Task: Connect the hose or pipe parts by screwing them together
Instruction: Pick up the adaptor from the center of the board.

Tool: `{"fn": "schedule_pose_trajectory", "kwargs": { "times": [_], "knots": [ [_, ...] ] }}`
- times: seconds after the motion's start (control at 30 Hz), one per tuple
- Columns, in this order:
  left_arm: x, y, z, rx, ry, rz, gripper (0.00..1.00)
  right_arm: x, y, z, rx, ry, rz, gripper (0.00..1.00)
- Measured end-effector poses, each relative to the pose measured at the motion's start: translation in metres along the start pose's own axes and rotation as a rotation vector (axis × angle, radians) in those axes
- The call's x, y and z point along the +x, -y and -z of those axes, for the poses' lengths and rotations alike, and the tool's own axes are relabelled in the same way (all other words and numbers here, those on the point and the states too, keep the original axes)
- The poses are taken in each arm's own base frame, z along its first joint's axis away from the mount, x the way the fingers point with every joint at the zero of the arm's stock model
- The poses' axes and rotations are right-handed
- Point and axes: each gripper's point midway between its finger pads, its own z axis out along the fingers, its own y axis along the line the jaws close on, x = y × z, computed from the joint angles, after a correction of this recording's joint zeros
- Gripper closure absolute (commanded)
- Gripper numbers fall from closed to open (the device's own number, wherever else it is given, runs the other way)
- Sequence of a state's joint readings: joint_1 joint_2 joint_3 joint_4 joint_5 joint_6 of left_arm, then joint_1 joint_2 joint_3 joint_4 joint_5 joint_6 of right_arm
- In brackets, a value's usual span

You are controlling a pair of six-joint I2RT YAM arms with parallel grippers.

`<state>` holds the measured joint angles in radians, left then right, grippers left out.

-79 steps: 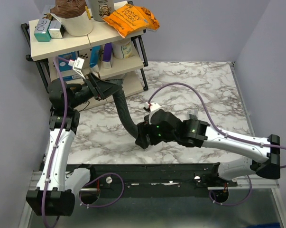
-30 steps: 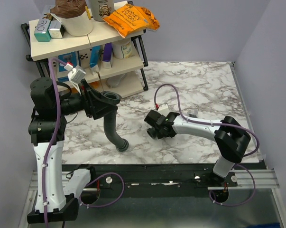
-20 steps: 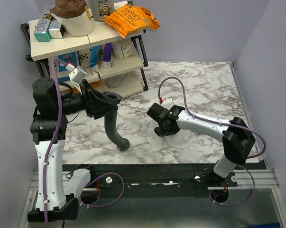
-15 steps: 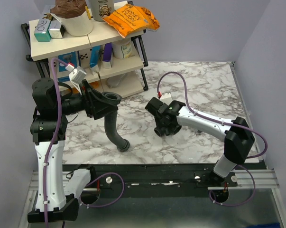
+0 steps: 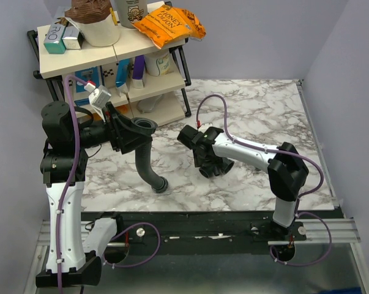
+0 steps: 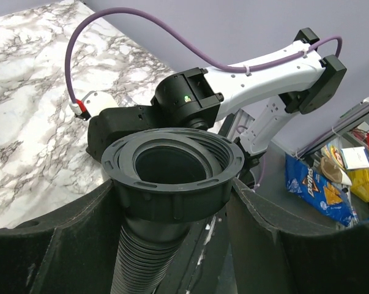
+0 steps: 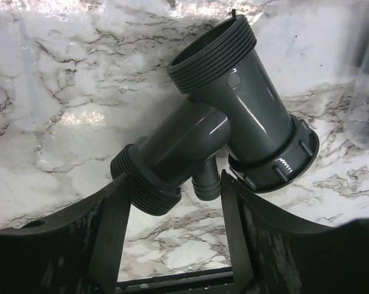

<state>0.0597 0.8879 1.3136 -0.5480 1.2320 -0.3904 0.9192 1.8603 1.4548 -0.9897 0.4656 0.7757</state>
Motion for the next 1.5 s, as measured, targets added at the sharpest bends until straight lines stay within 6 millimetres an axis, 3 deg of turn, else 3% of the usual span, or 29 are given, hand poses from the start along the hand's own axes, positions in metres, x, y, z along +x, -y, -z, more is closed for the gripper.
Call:
{"fn": "schedule_pose_trajectory", "kwargs": {
  "times": [0.37,0.6,0.7,0.73,0.87,1.0,1.17,1.5],
  "knots": [
    [0.0,0.0,0.0,0.001,0.002,-0.003,1.0,0.029,-0.013,-0.007,-0.042,-0.063,0.021,0.44],
    [0.001,0.001,0.0,0.001,0.002,-0.003,1.0,0.051,-0.012,0.002,-0.06,-0.029,0.086,0.48],
    [0.003,0.0,0.0,0.0,0.001,0.0,1.0,0.068,-0.009,0.01,-0.067,-0.026,0.141,0.39],
    [0.003,0.0,0.0,0.0,0.001,0.001,1.0,0.072,-0.007,0.012,-0.068,-0.027,0.154,0.3],
    [0.006,-0.002,0.0,-0.001,-0.002,0.009,1.0,0.087,0.007,0.014,-0.038,-0.064,0.206,0.25],
    [0.008,-0.004,0.0,-0.002,-0.005,0.019,1.0,0.086,0.012,0.019,-0.02,-0.077,0.221,0.25],
    [0.009,-0.004,-0.001,-0.002,-0.005,0.022,1.0,0.076,0.004,0.022,-0.021,-0.065,0.218,0.29],
    [0.009,-0.003,0.0,-0.002,-0.003,0.016,1.0,0.097,0.016,0.005,0.044,-0.118,0.234,0.36]
  ]
}}
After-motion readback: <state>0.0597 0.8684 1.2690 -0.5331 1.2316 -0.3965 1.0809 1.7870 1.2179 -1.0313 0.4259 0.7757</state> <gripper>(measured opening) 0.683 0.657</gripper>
